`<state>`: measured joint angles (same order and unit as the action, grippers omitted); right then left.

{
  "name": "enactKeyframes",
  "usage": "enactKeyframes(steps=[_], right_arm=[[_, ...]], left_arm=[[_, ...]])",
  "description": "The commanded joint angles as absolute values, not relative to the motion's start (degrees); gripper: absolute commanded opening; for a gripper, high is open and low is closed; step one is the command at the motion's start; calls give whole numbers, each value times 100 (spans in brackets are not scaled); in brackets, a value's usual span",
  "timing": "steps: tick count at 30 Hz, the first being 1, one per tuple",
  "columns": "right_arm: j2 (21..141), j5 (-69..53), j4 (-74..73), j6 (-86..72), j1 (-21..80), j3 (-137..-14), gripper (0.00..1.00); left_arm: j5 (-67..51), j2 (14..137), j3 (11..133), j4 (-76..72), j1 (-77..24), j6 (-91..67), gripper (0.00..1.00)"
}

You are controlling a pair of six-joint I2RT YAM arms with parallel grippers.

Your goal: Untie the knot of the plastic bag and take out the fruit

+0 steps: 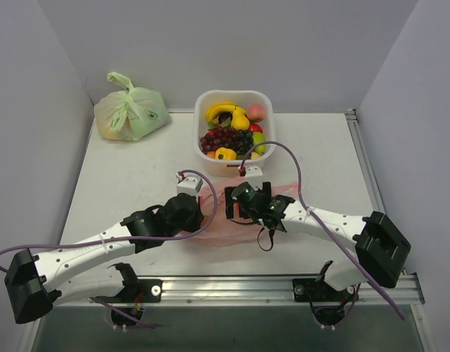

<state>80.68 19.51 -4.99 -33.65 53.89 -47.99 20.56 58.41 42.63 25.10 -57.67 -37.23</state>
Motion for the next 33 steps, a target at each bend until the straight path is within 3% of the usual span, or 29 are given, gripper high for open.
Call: enactKeyframes(steps=[1, 8, 12, 15, 16, 19, 22, 26, 33], right_arm=[[8305, 2767, 174, -3771, 5344, -4711, 96], [8903, 3296, 448, -3972, 5151, -4834, 97], [9219, 3068, 694, -4069, 4879, -4860, 92], [9290, 2910, 913, -3964, 4755, -4782, 76], [9247, 2874, 958, -3920, 4746, -4746, 62], [8861, 2646, 1186, -3648, 4746, -4562, 40], [8457, 2129, 1239, -3271, 4772, -4430, 26], [7832, 1443, 1081, -2752, 4808, -4351, 14], [6619, 54, 897, -2101, 4843, -4105, 12]], left_arm=[[1925, 5766, 4447, 2566, -5783, -3955, 1], [1854, 5616, 4316, 2681, -5792, -4060, 1], [1881, 5607, 4289, 2751, -5792, -4034, 1], [1933, 5599, 4272, 2812, -5792, -3999, 1], [2012, 5599, 4271, 2821, -5783, -3964, 1], [2196, 5616, 4271, 2882, -5774, -3841, 1], [2522, 5616, 4342, 2927, -5766, -3657, 1], [2882, 5660, 4526, 2944, -5643, -3332, 1], [2865, 5888, 4929, 2944, -5089, -2436, 0]])
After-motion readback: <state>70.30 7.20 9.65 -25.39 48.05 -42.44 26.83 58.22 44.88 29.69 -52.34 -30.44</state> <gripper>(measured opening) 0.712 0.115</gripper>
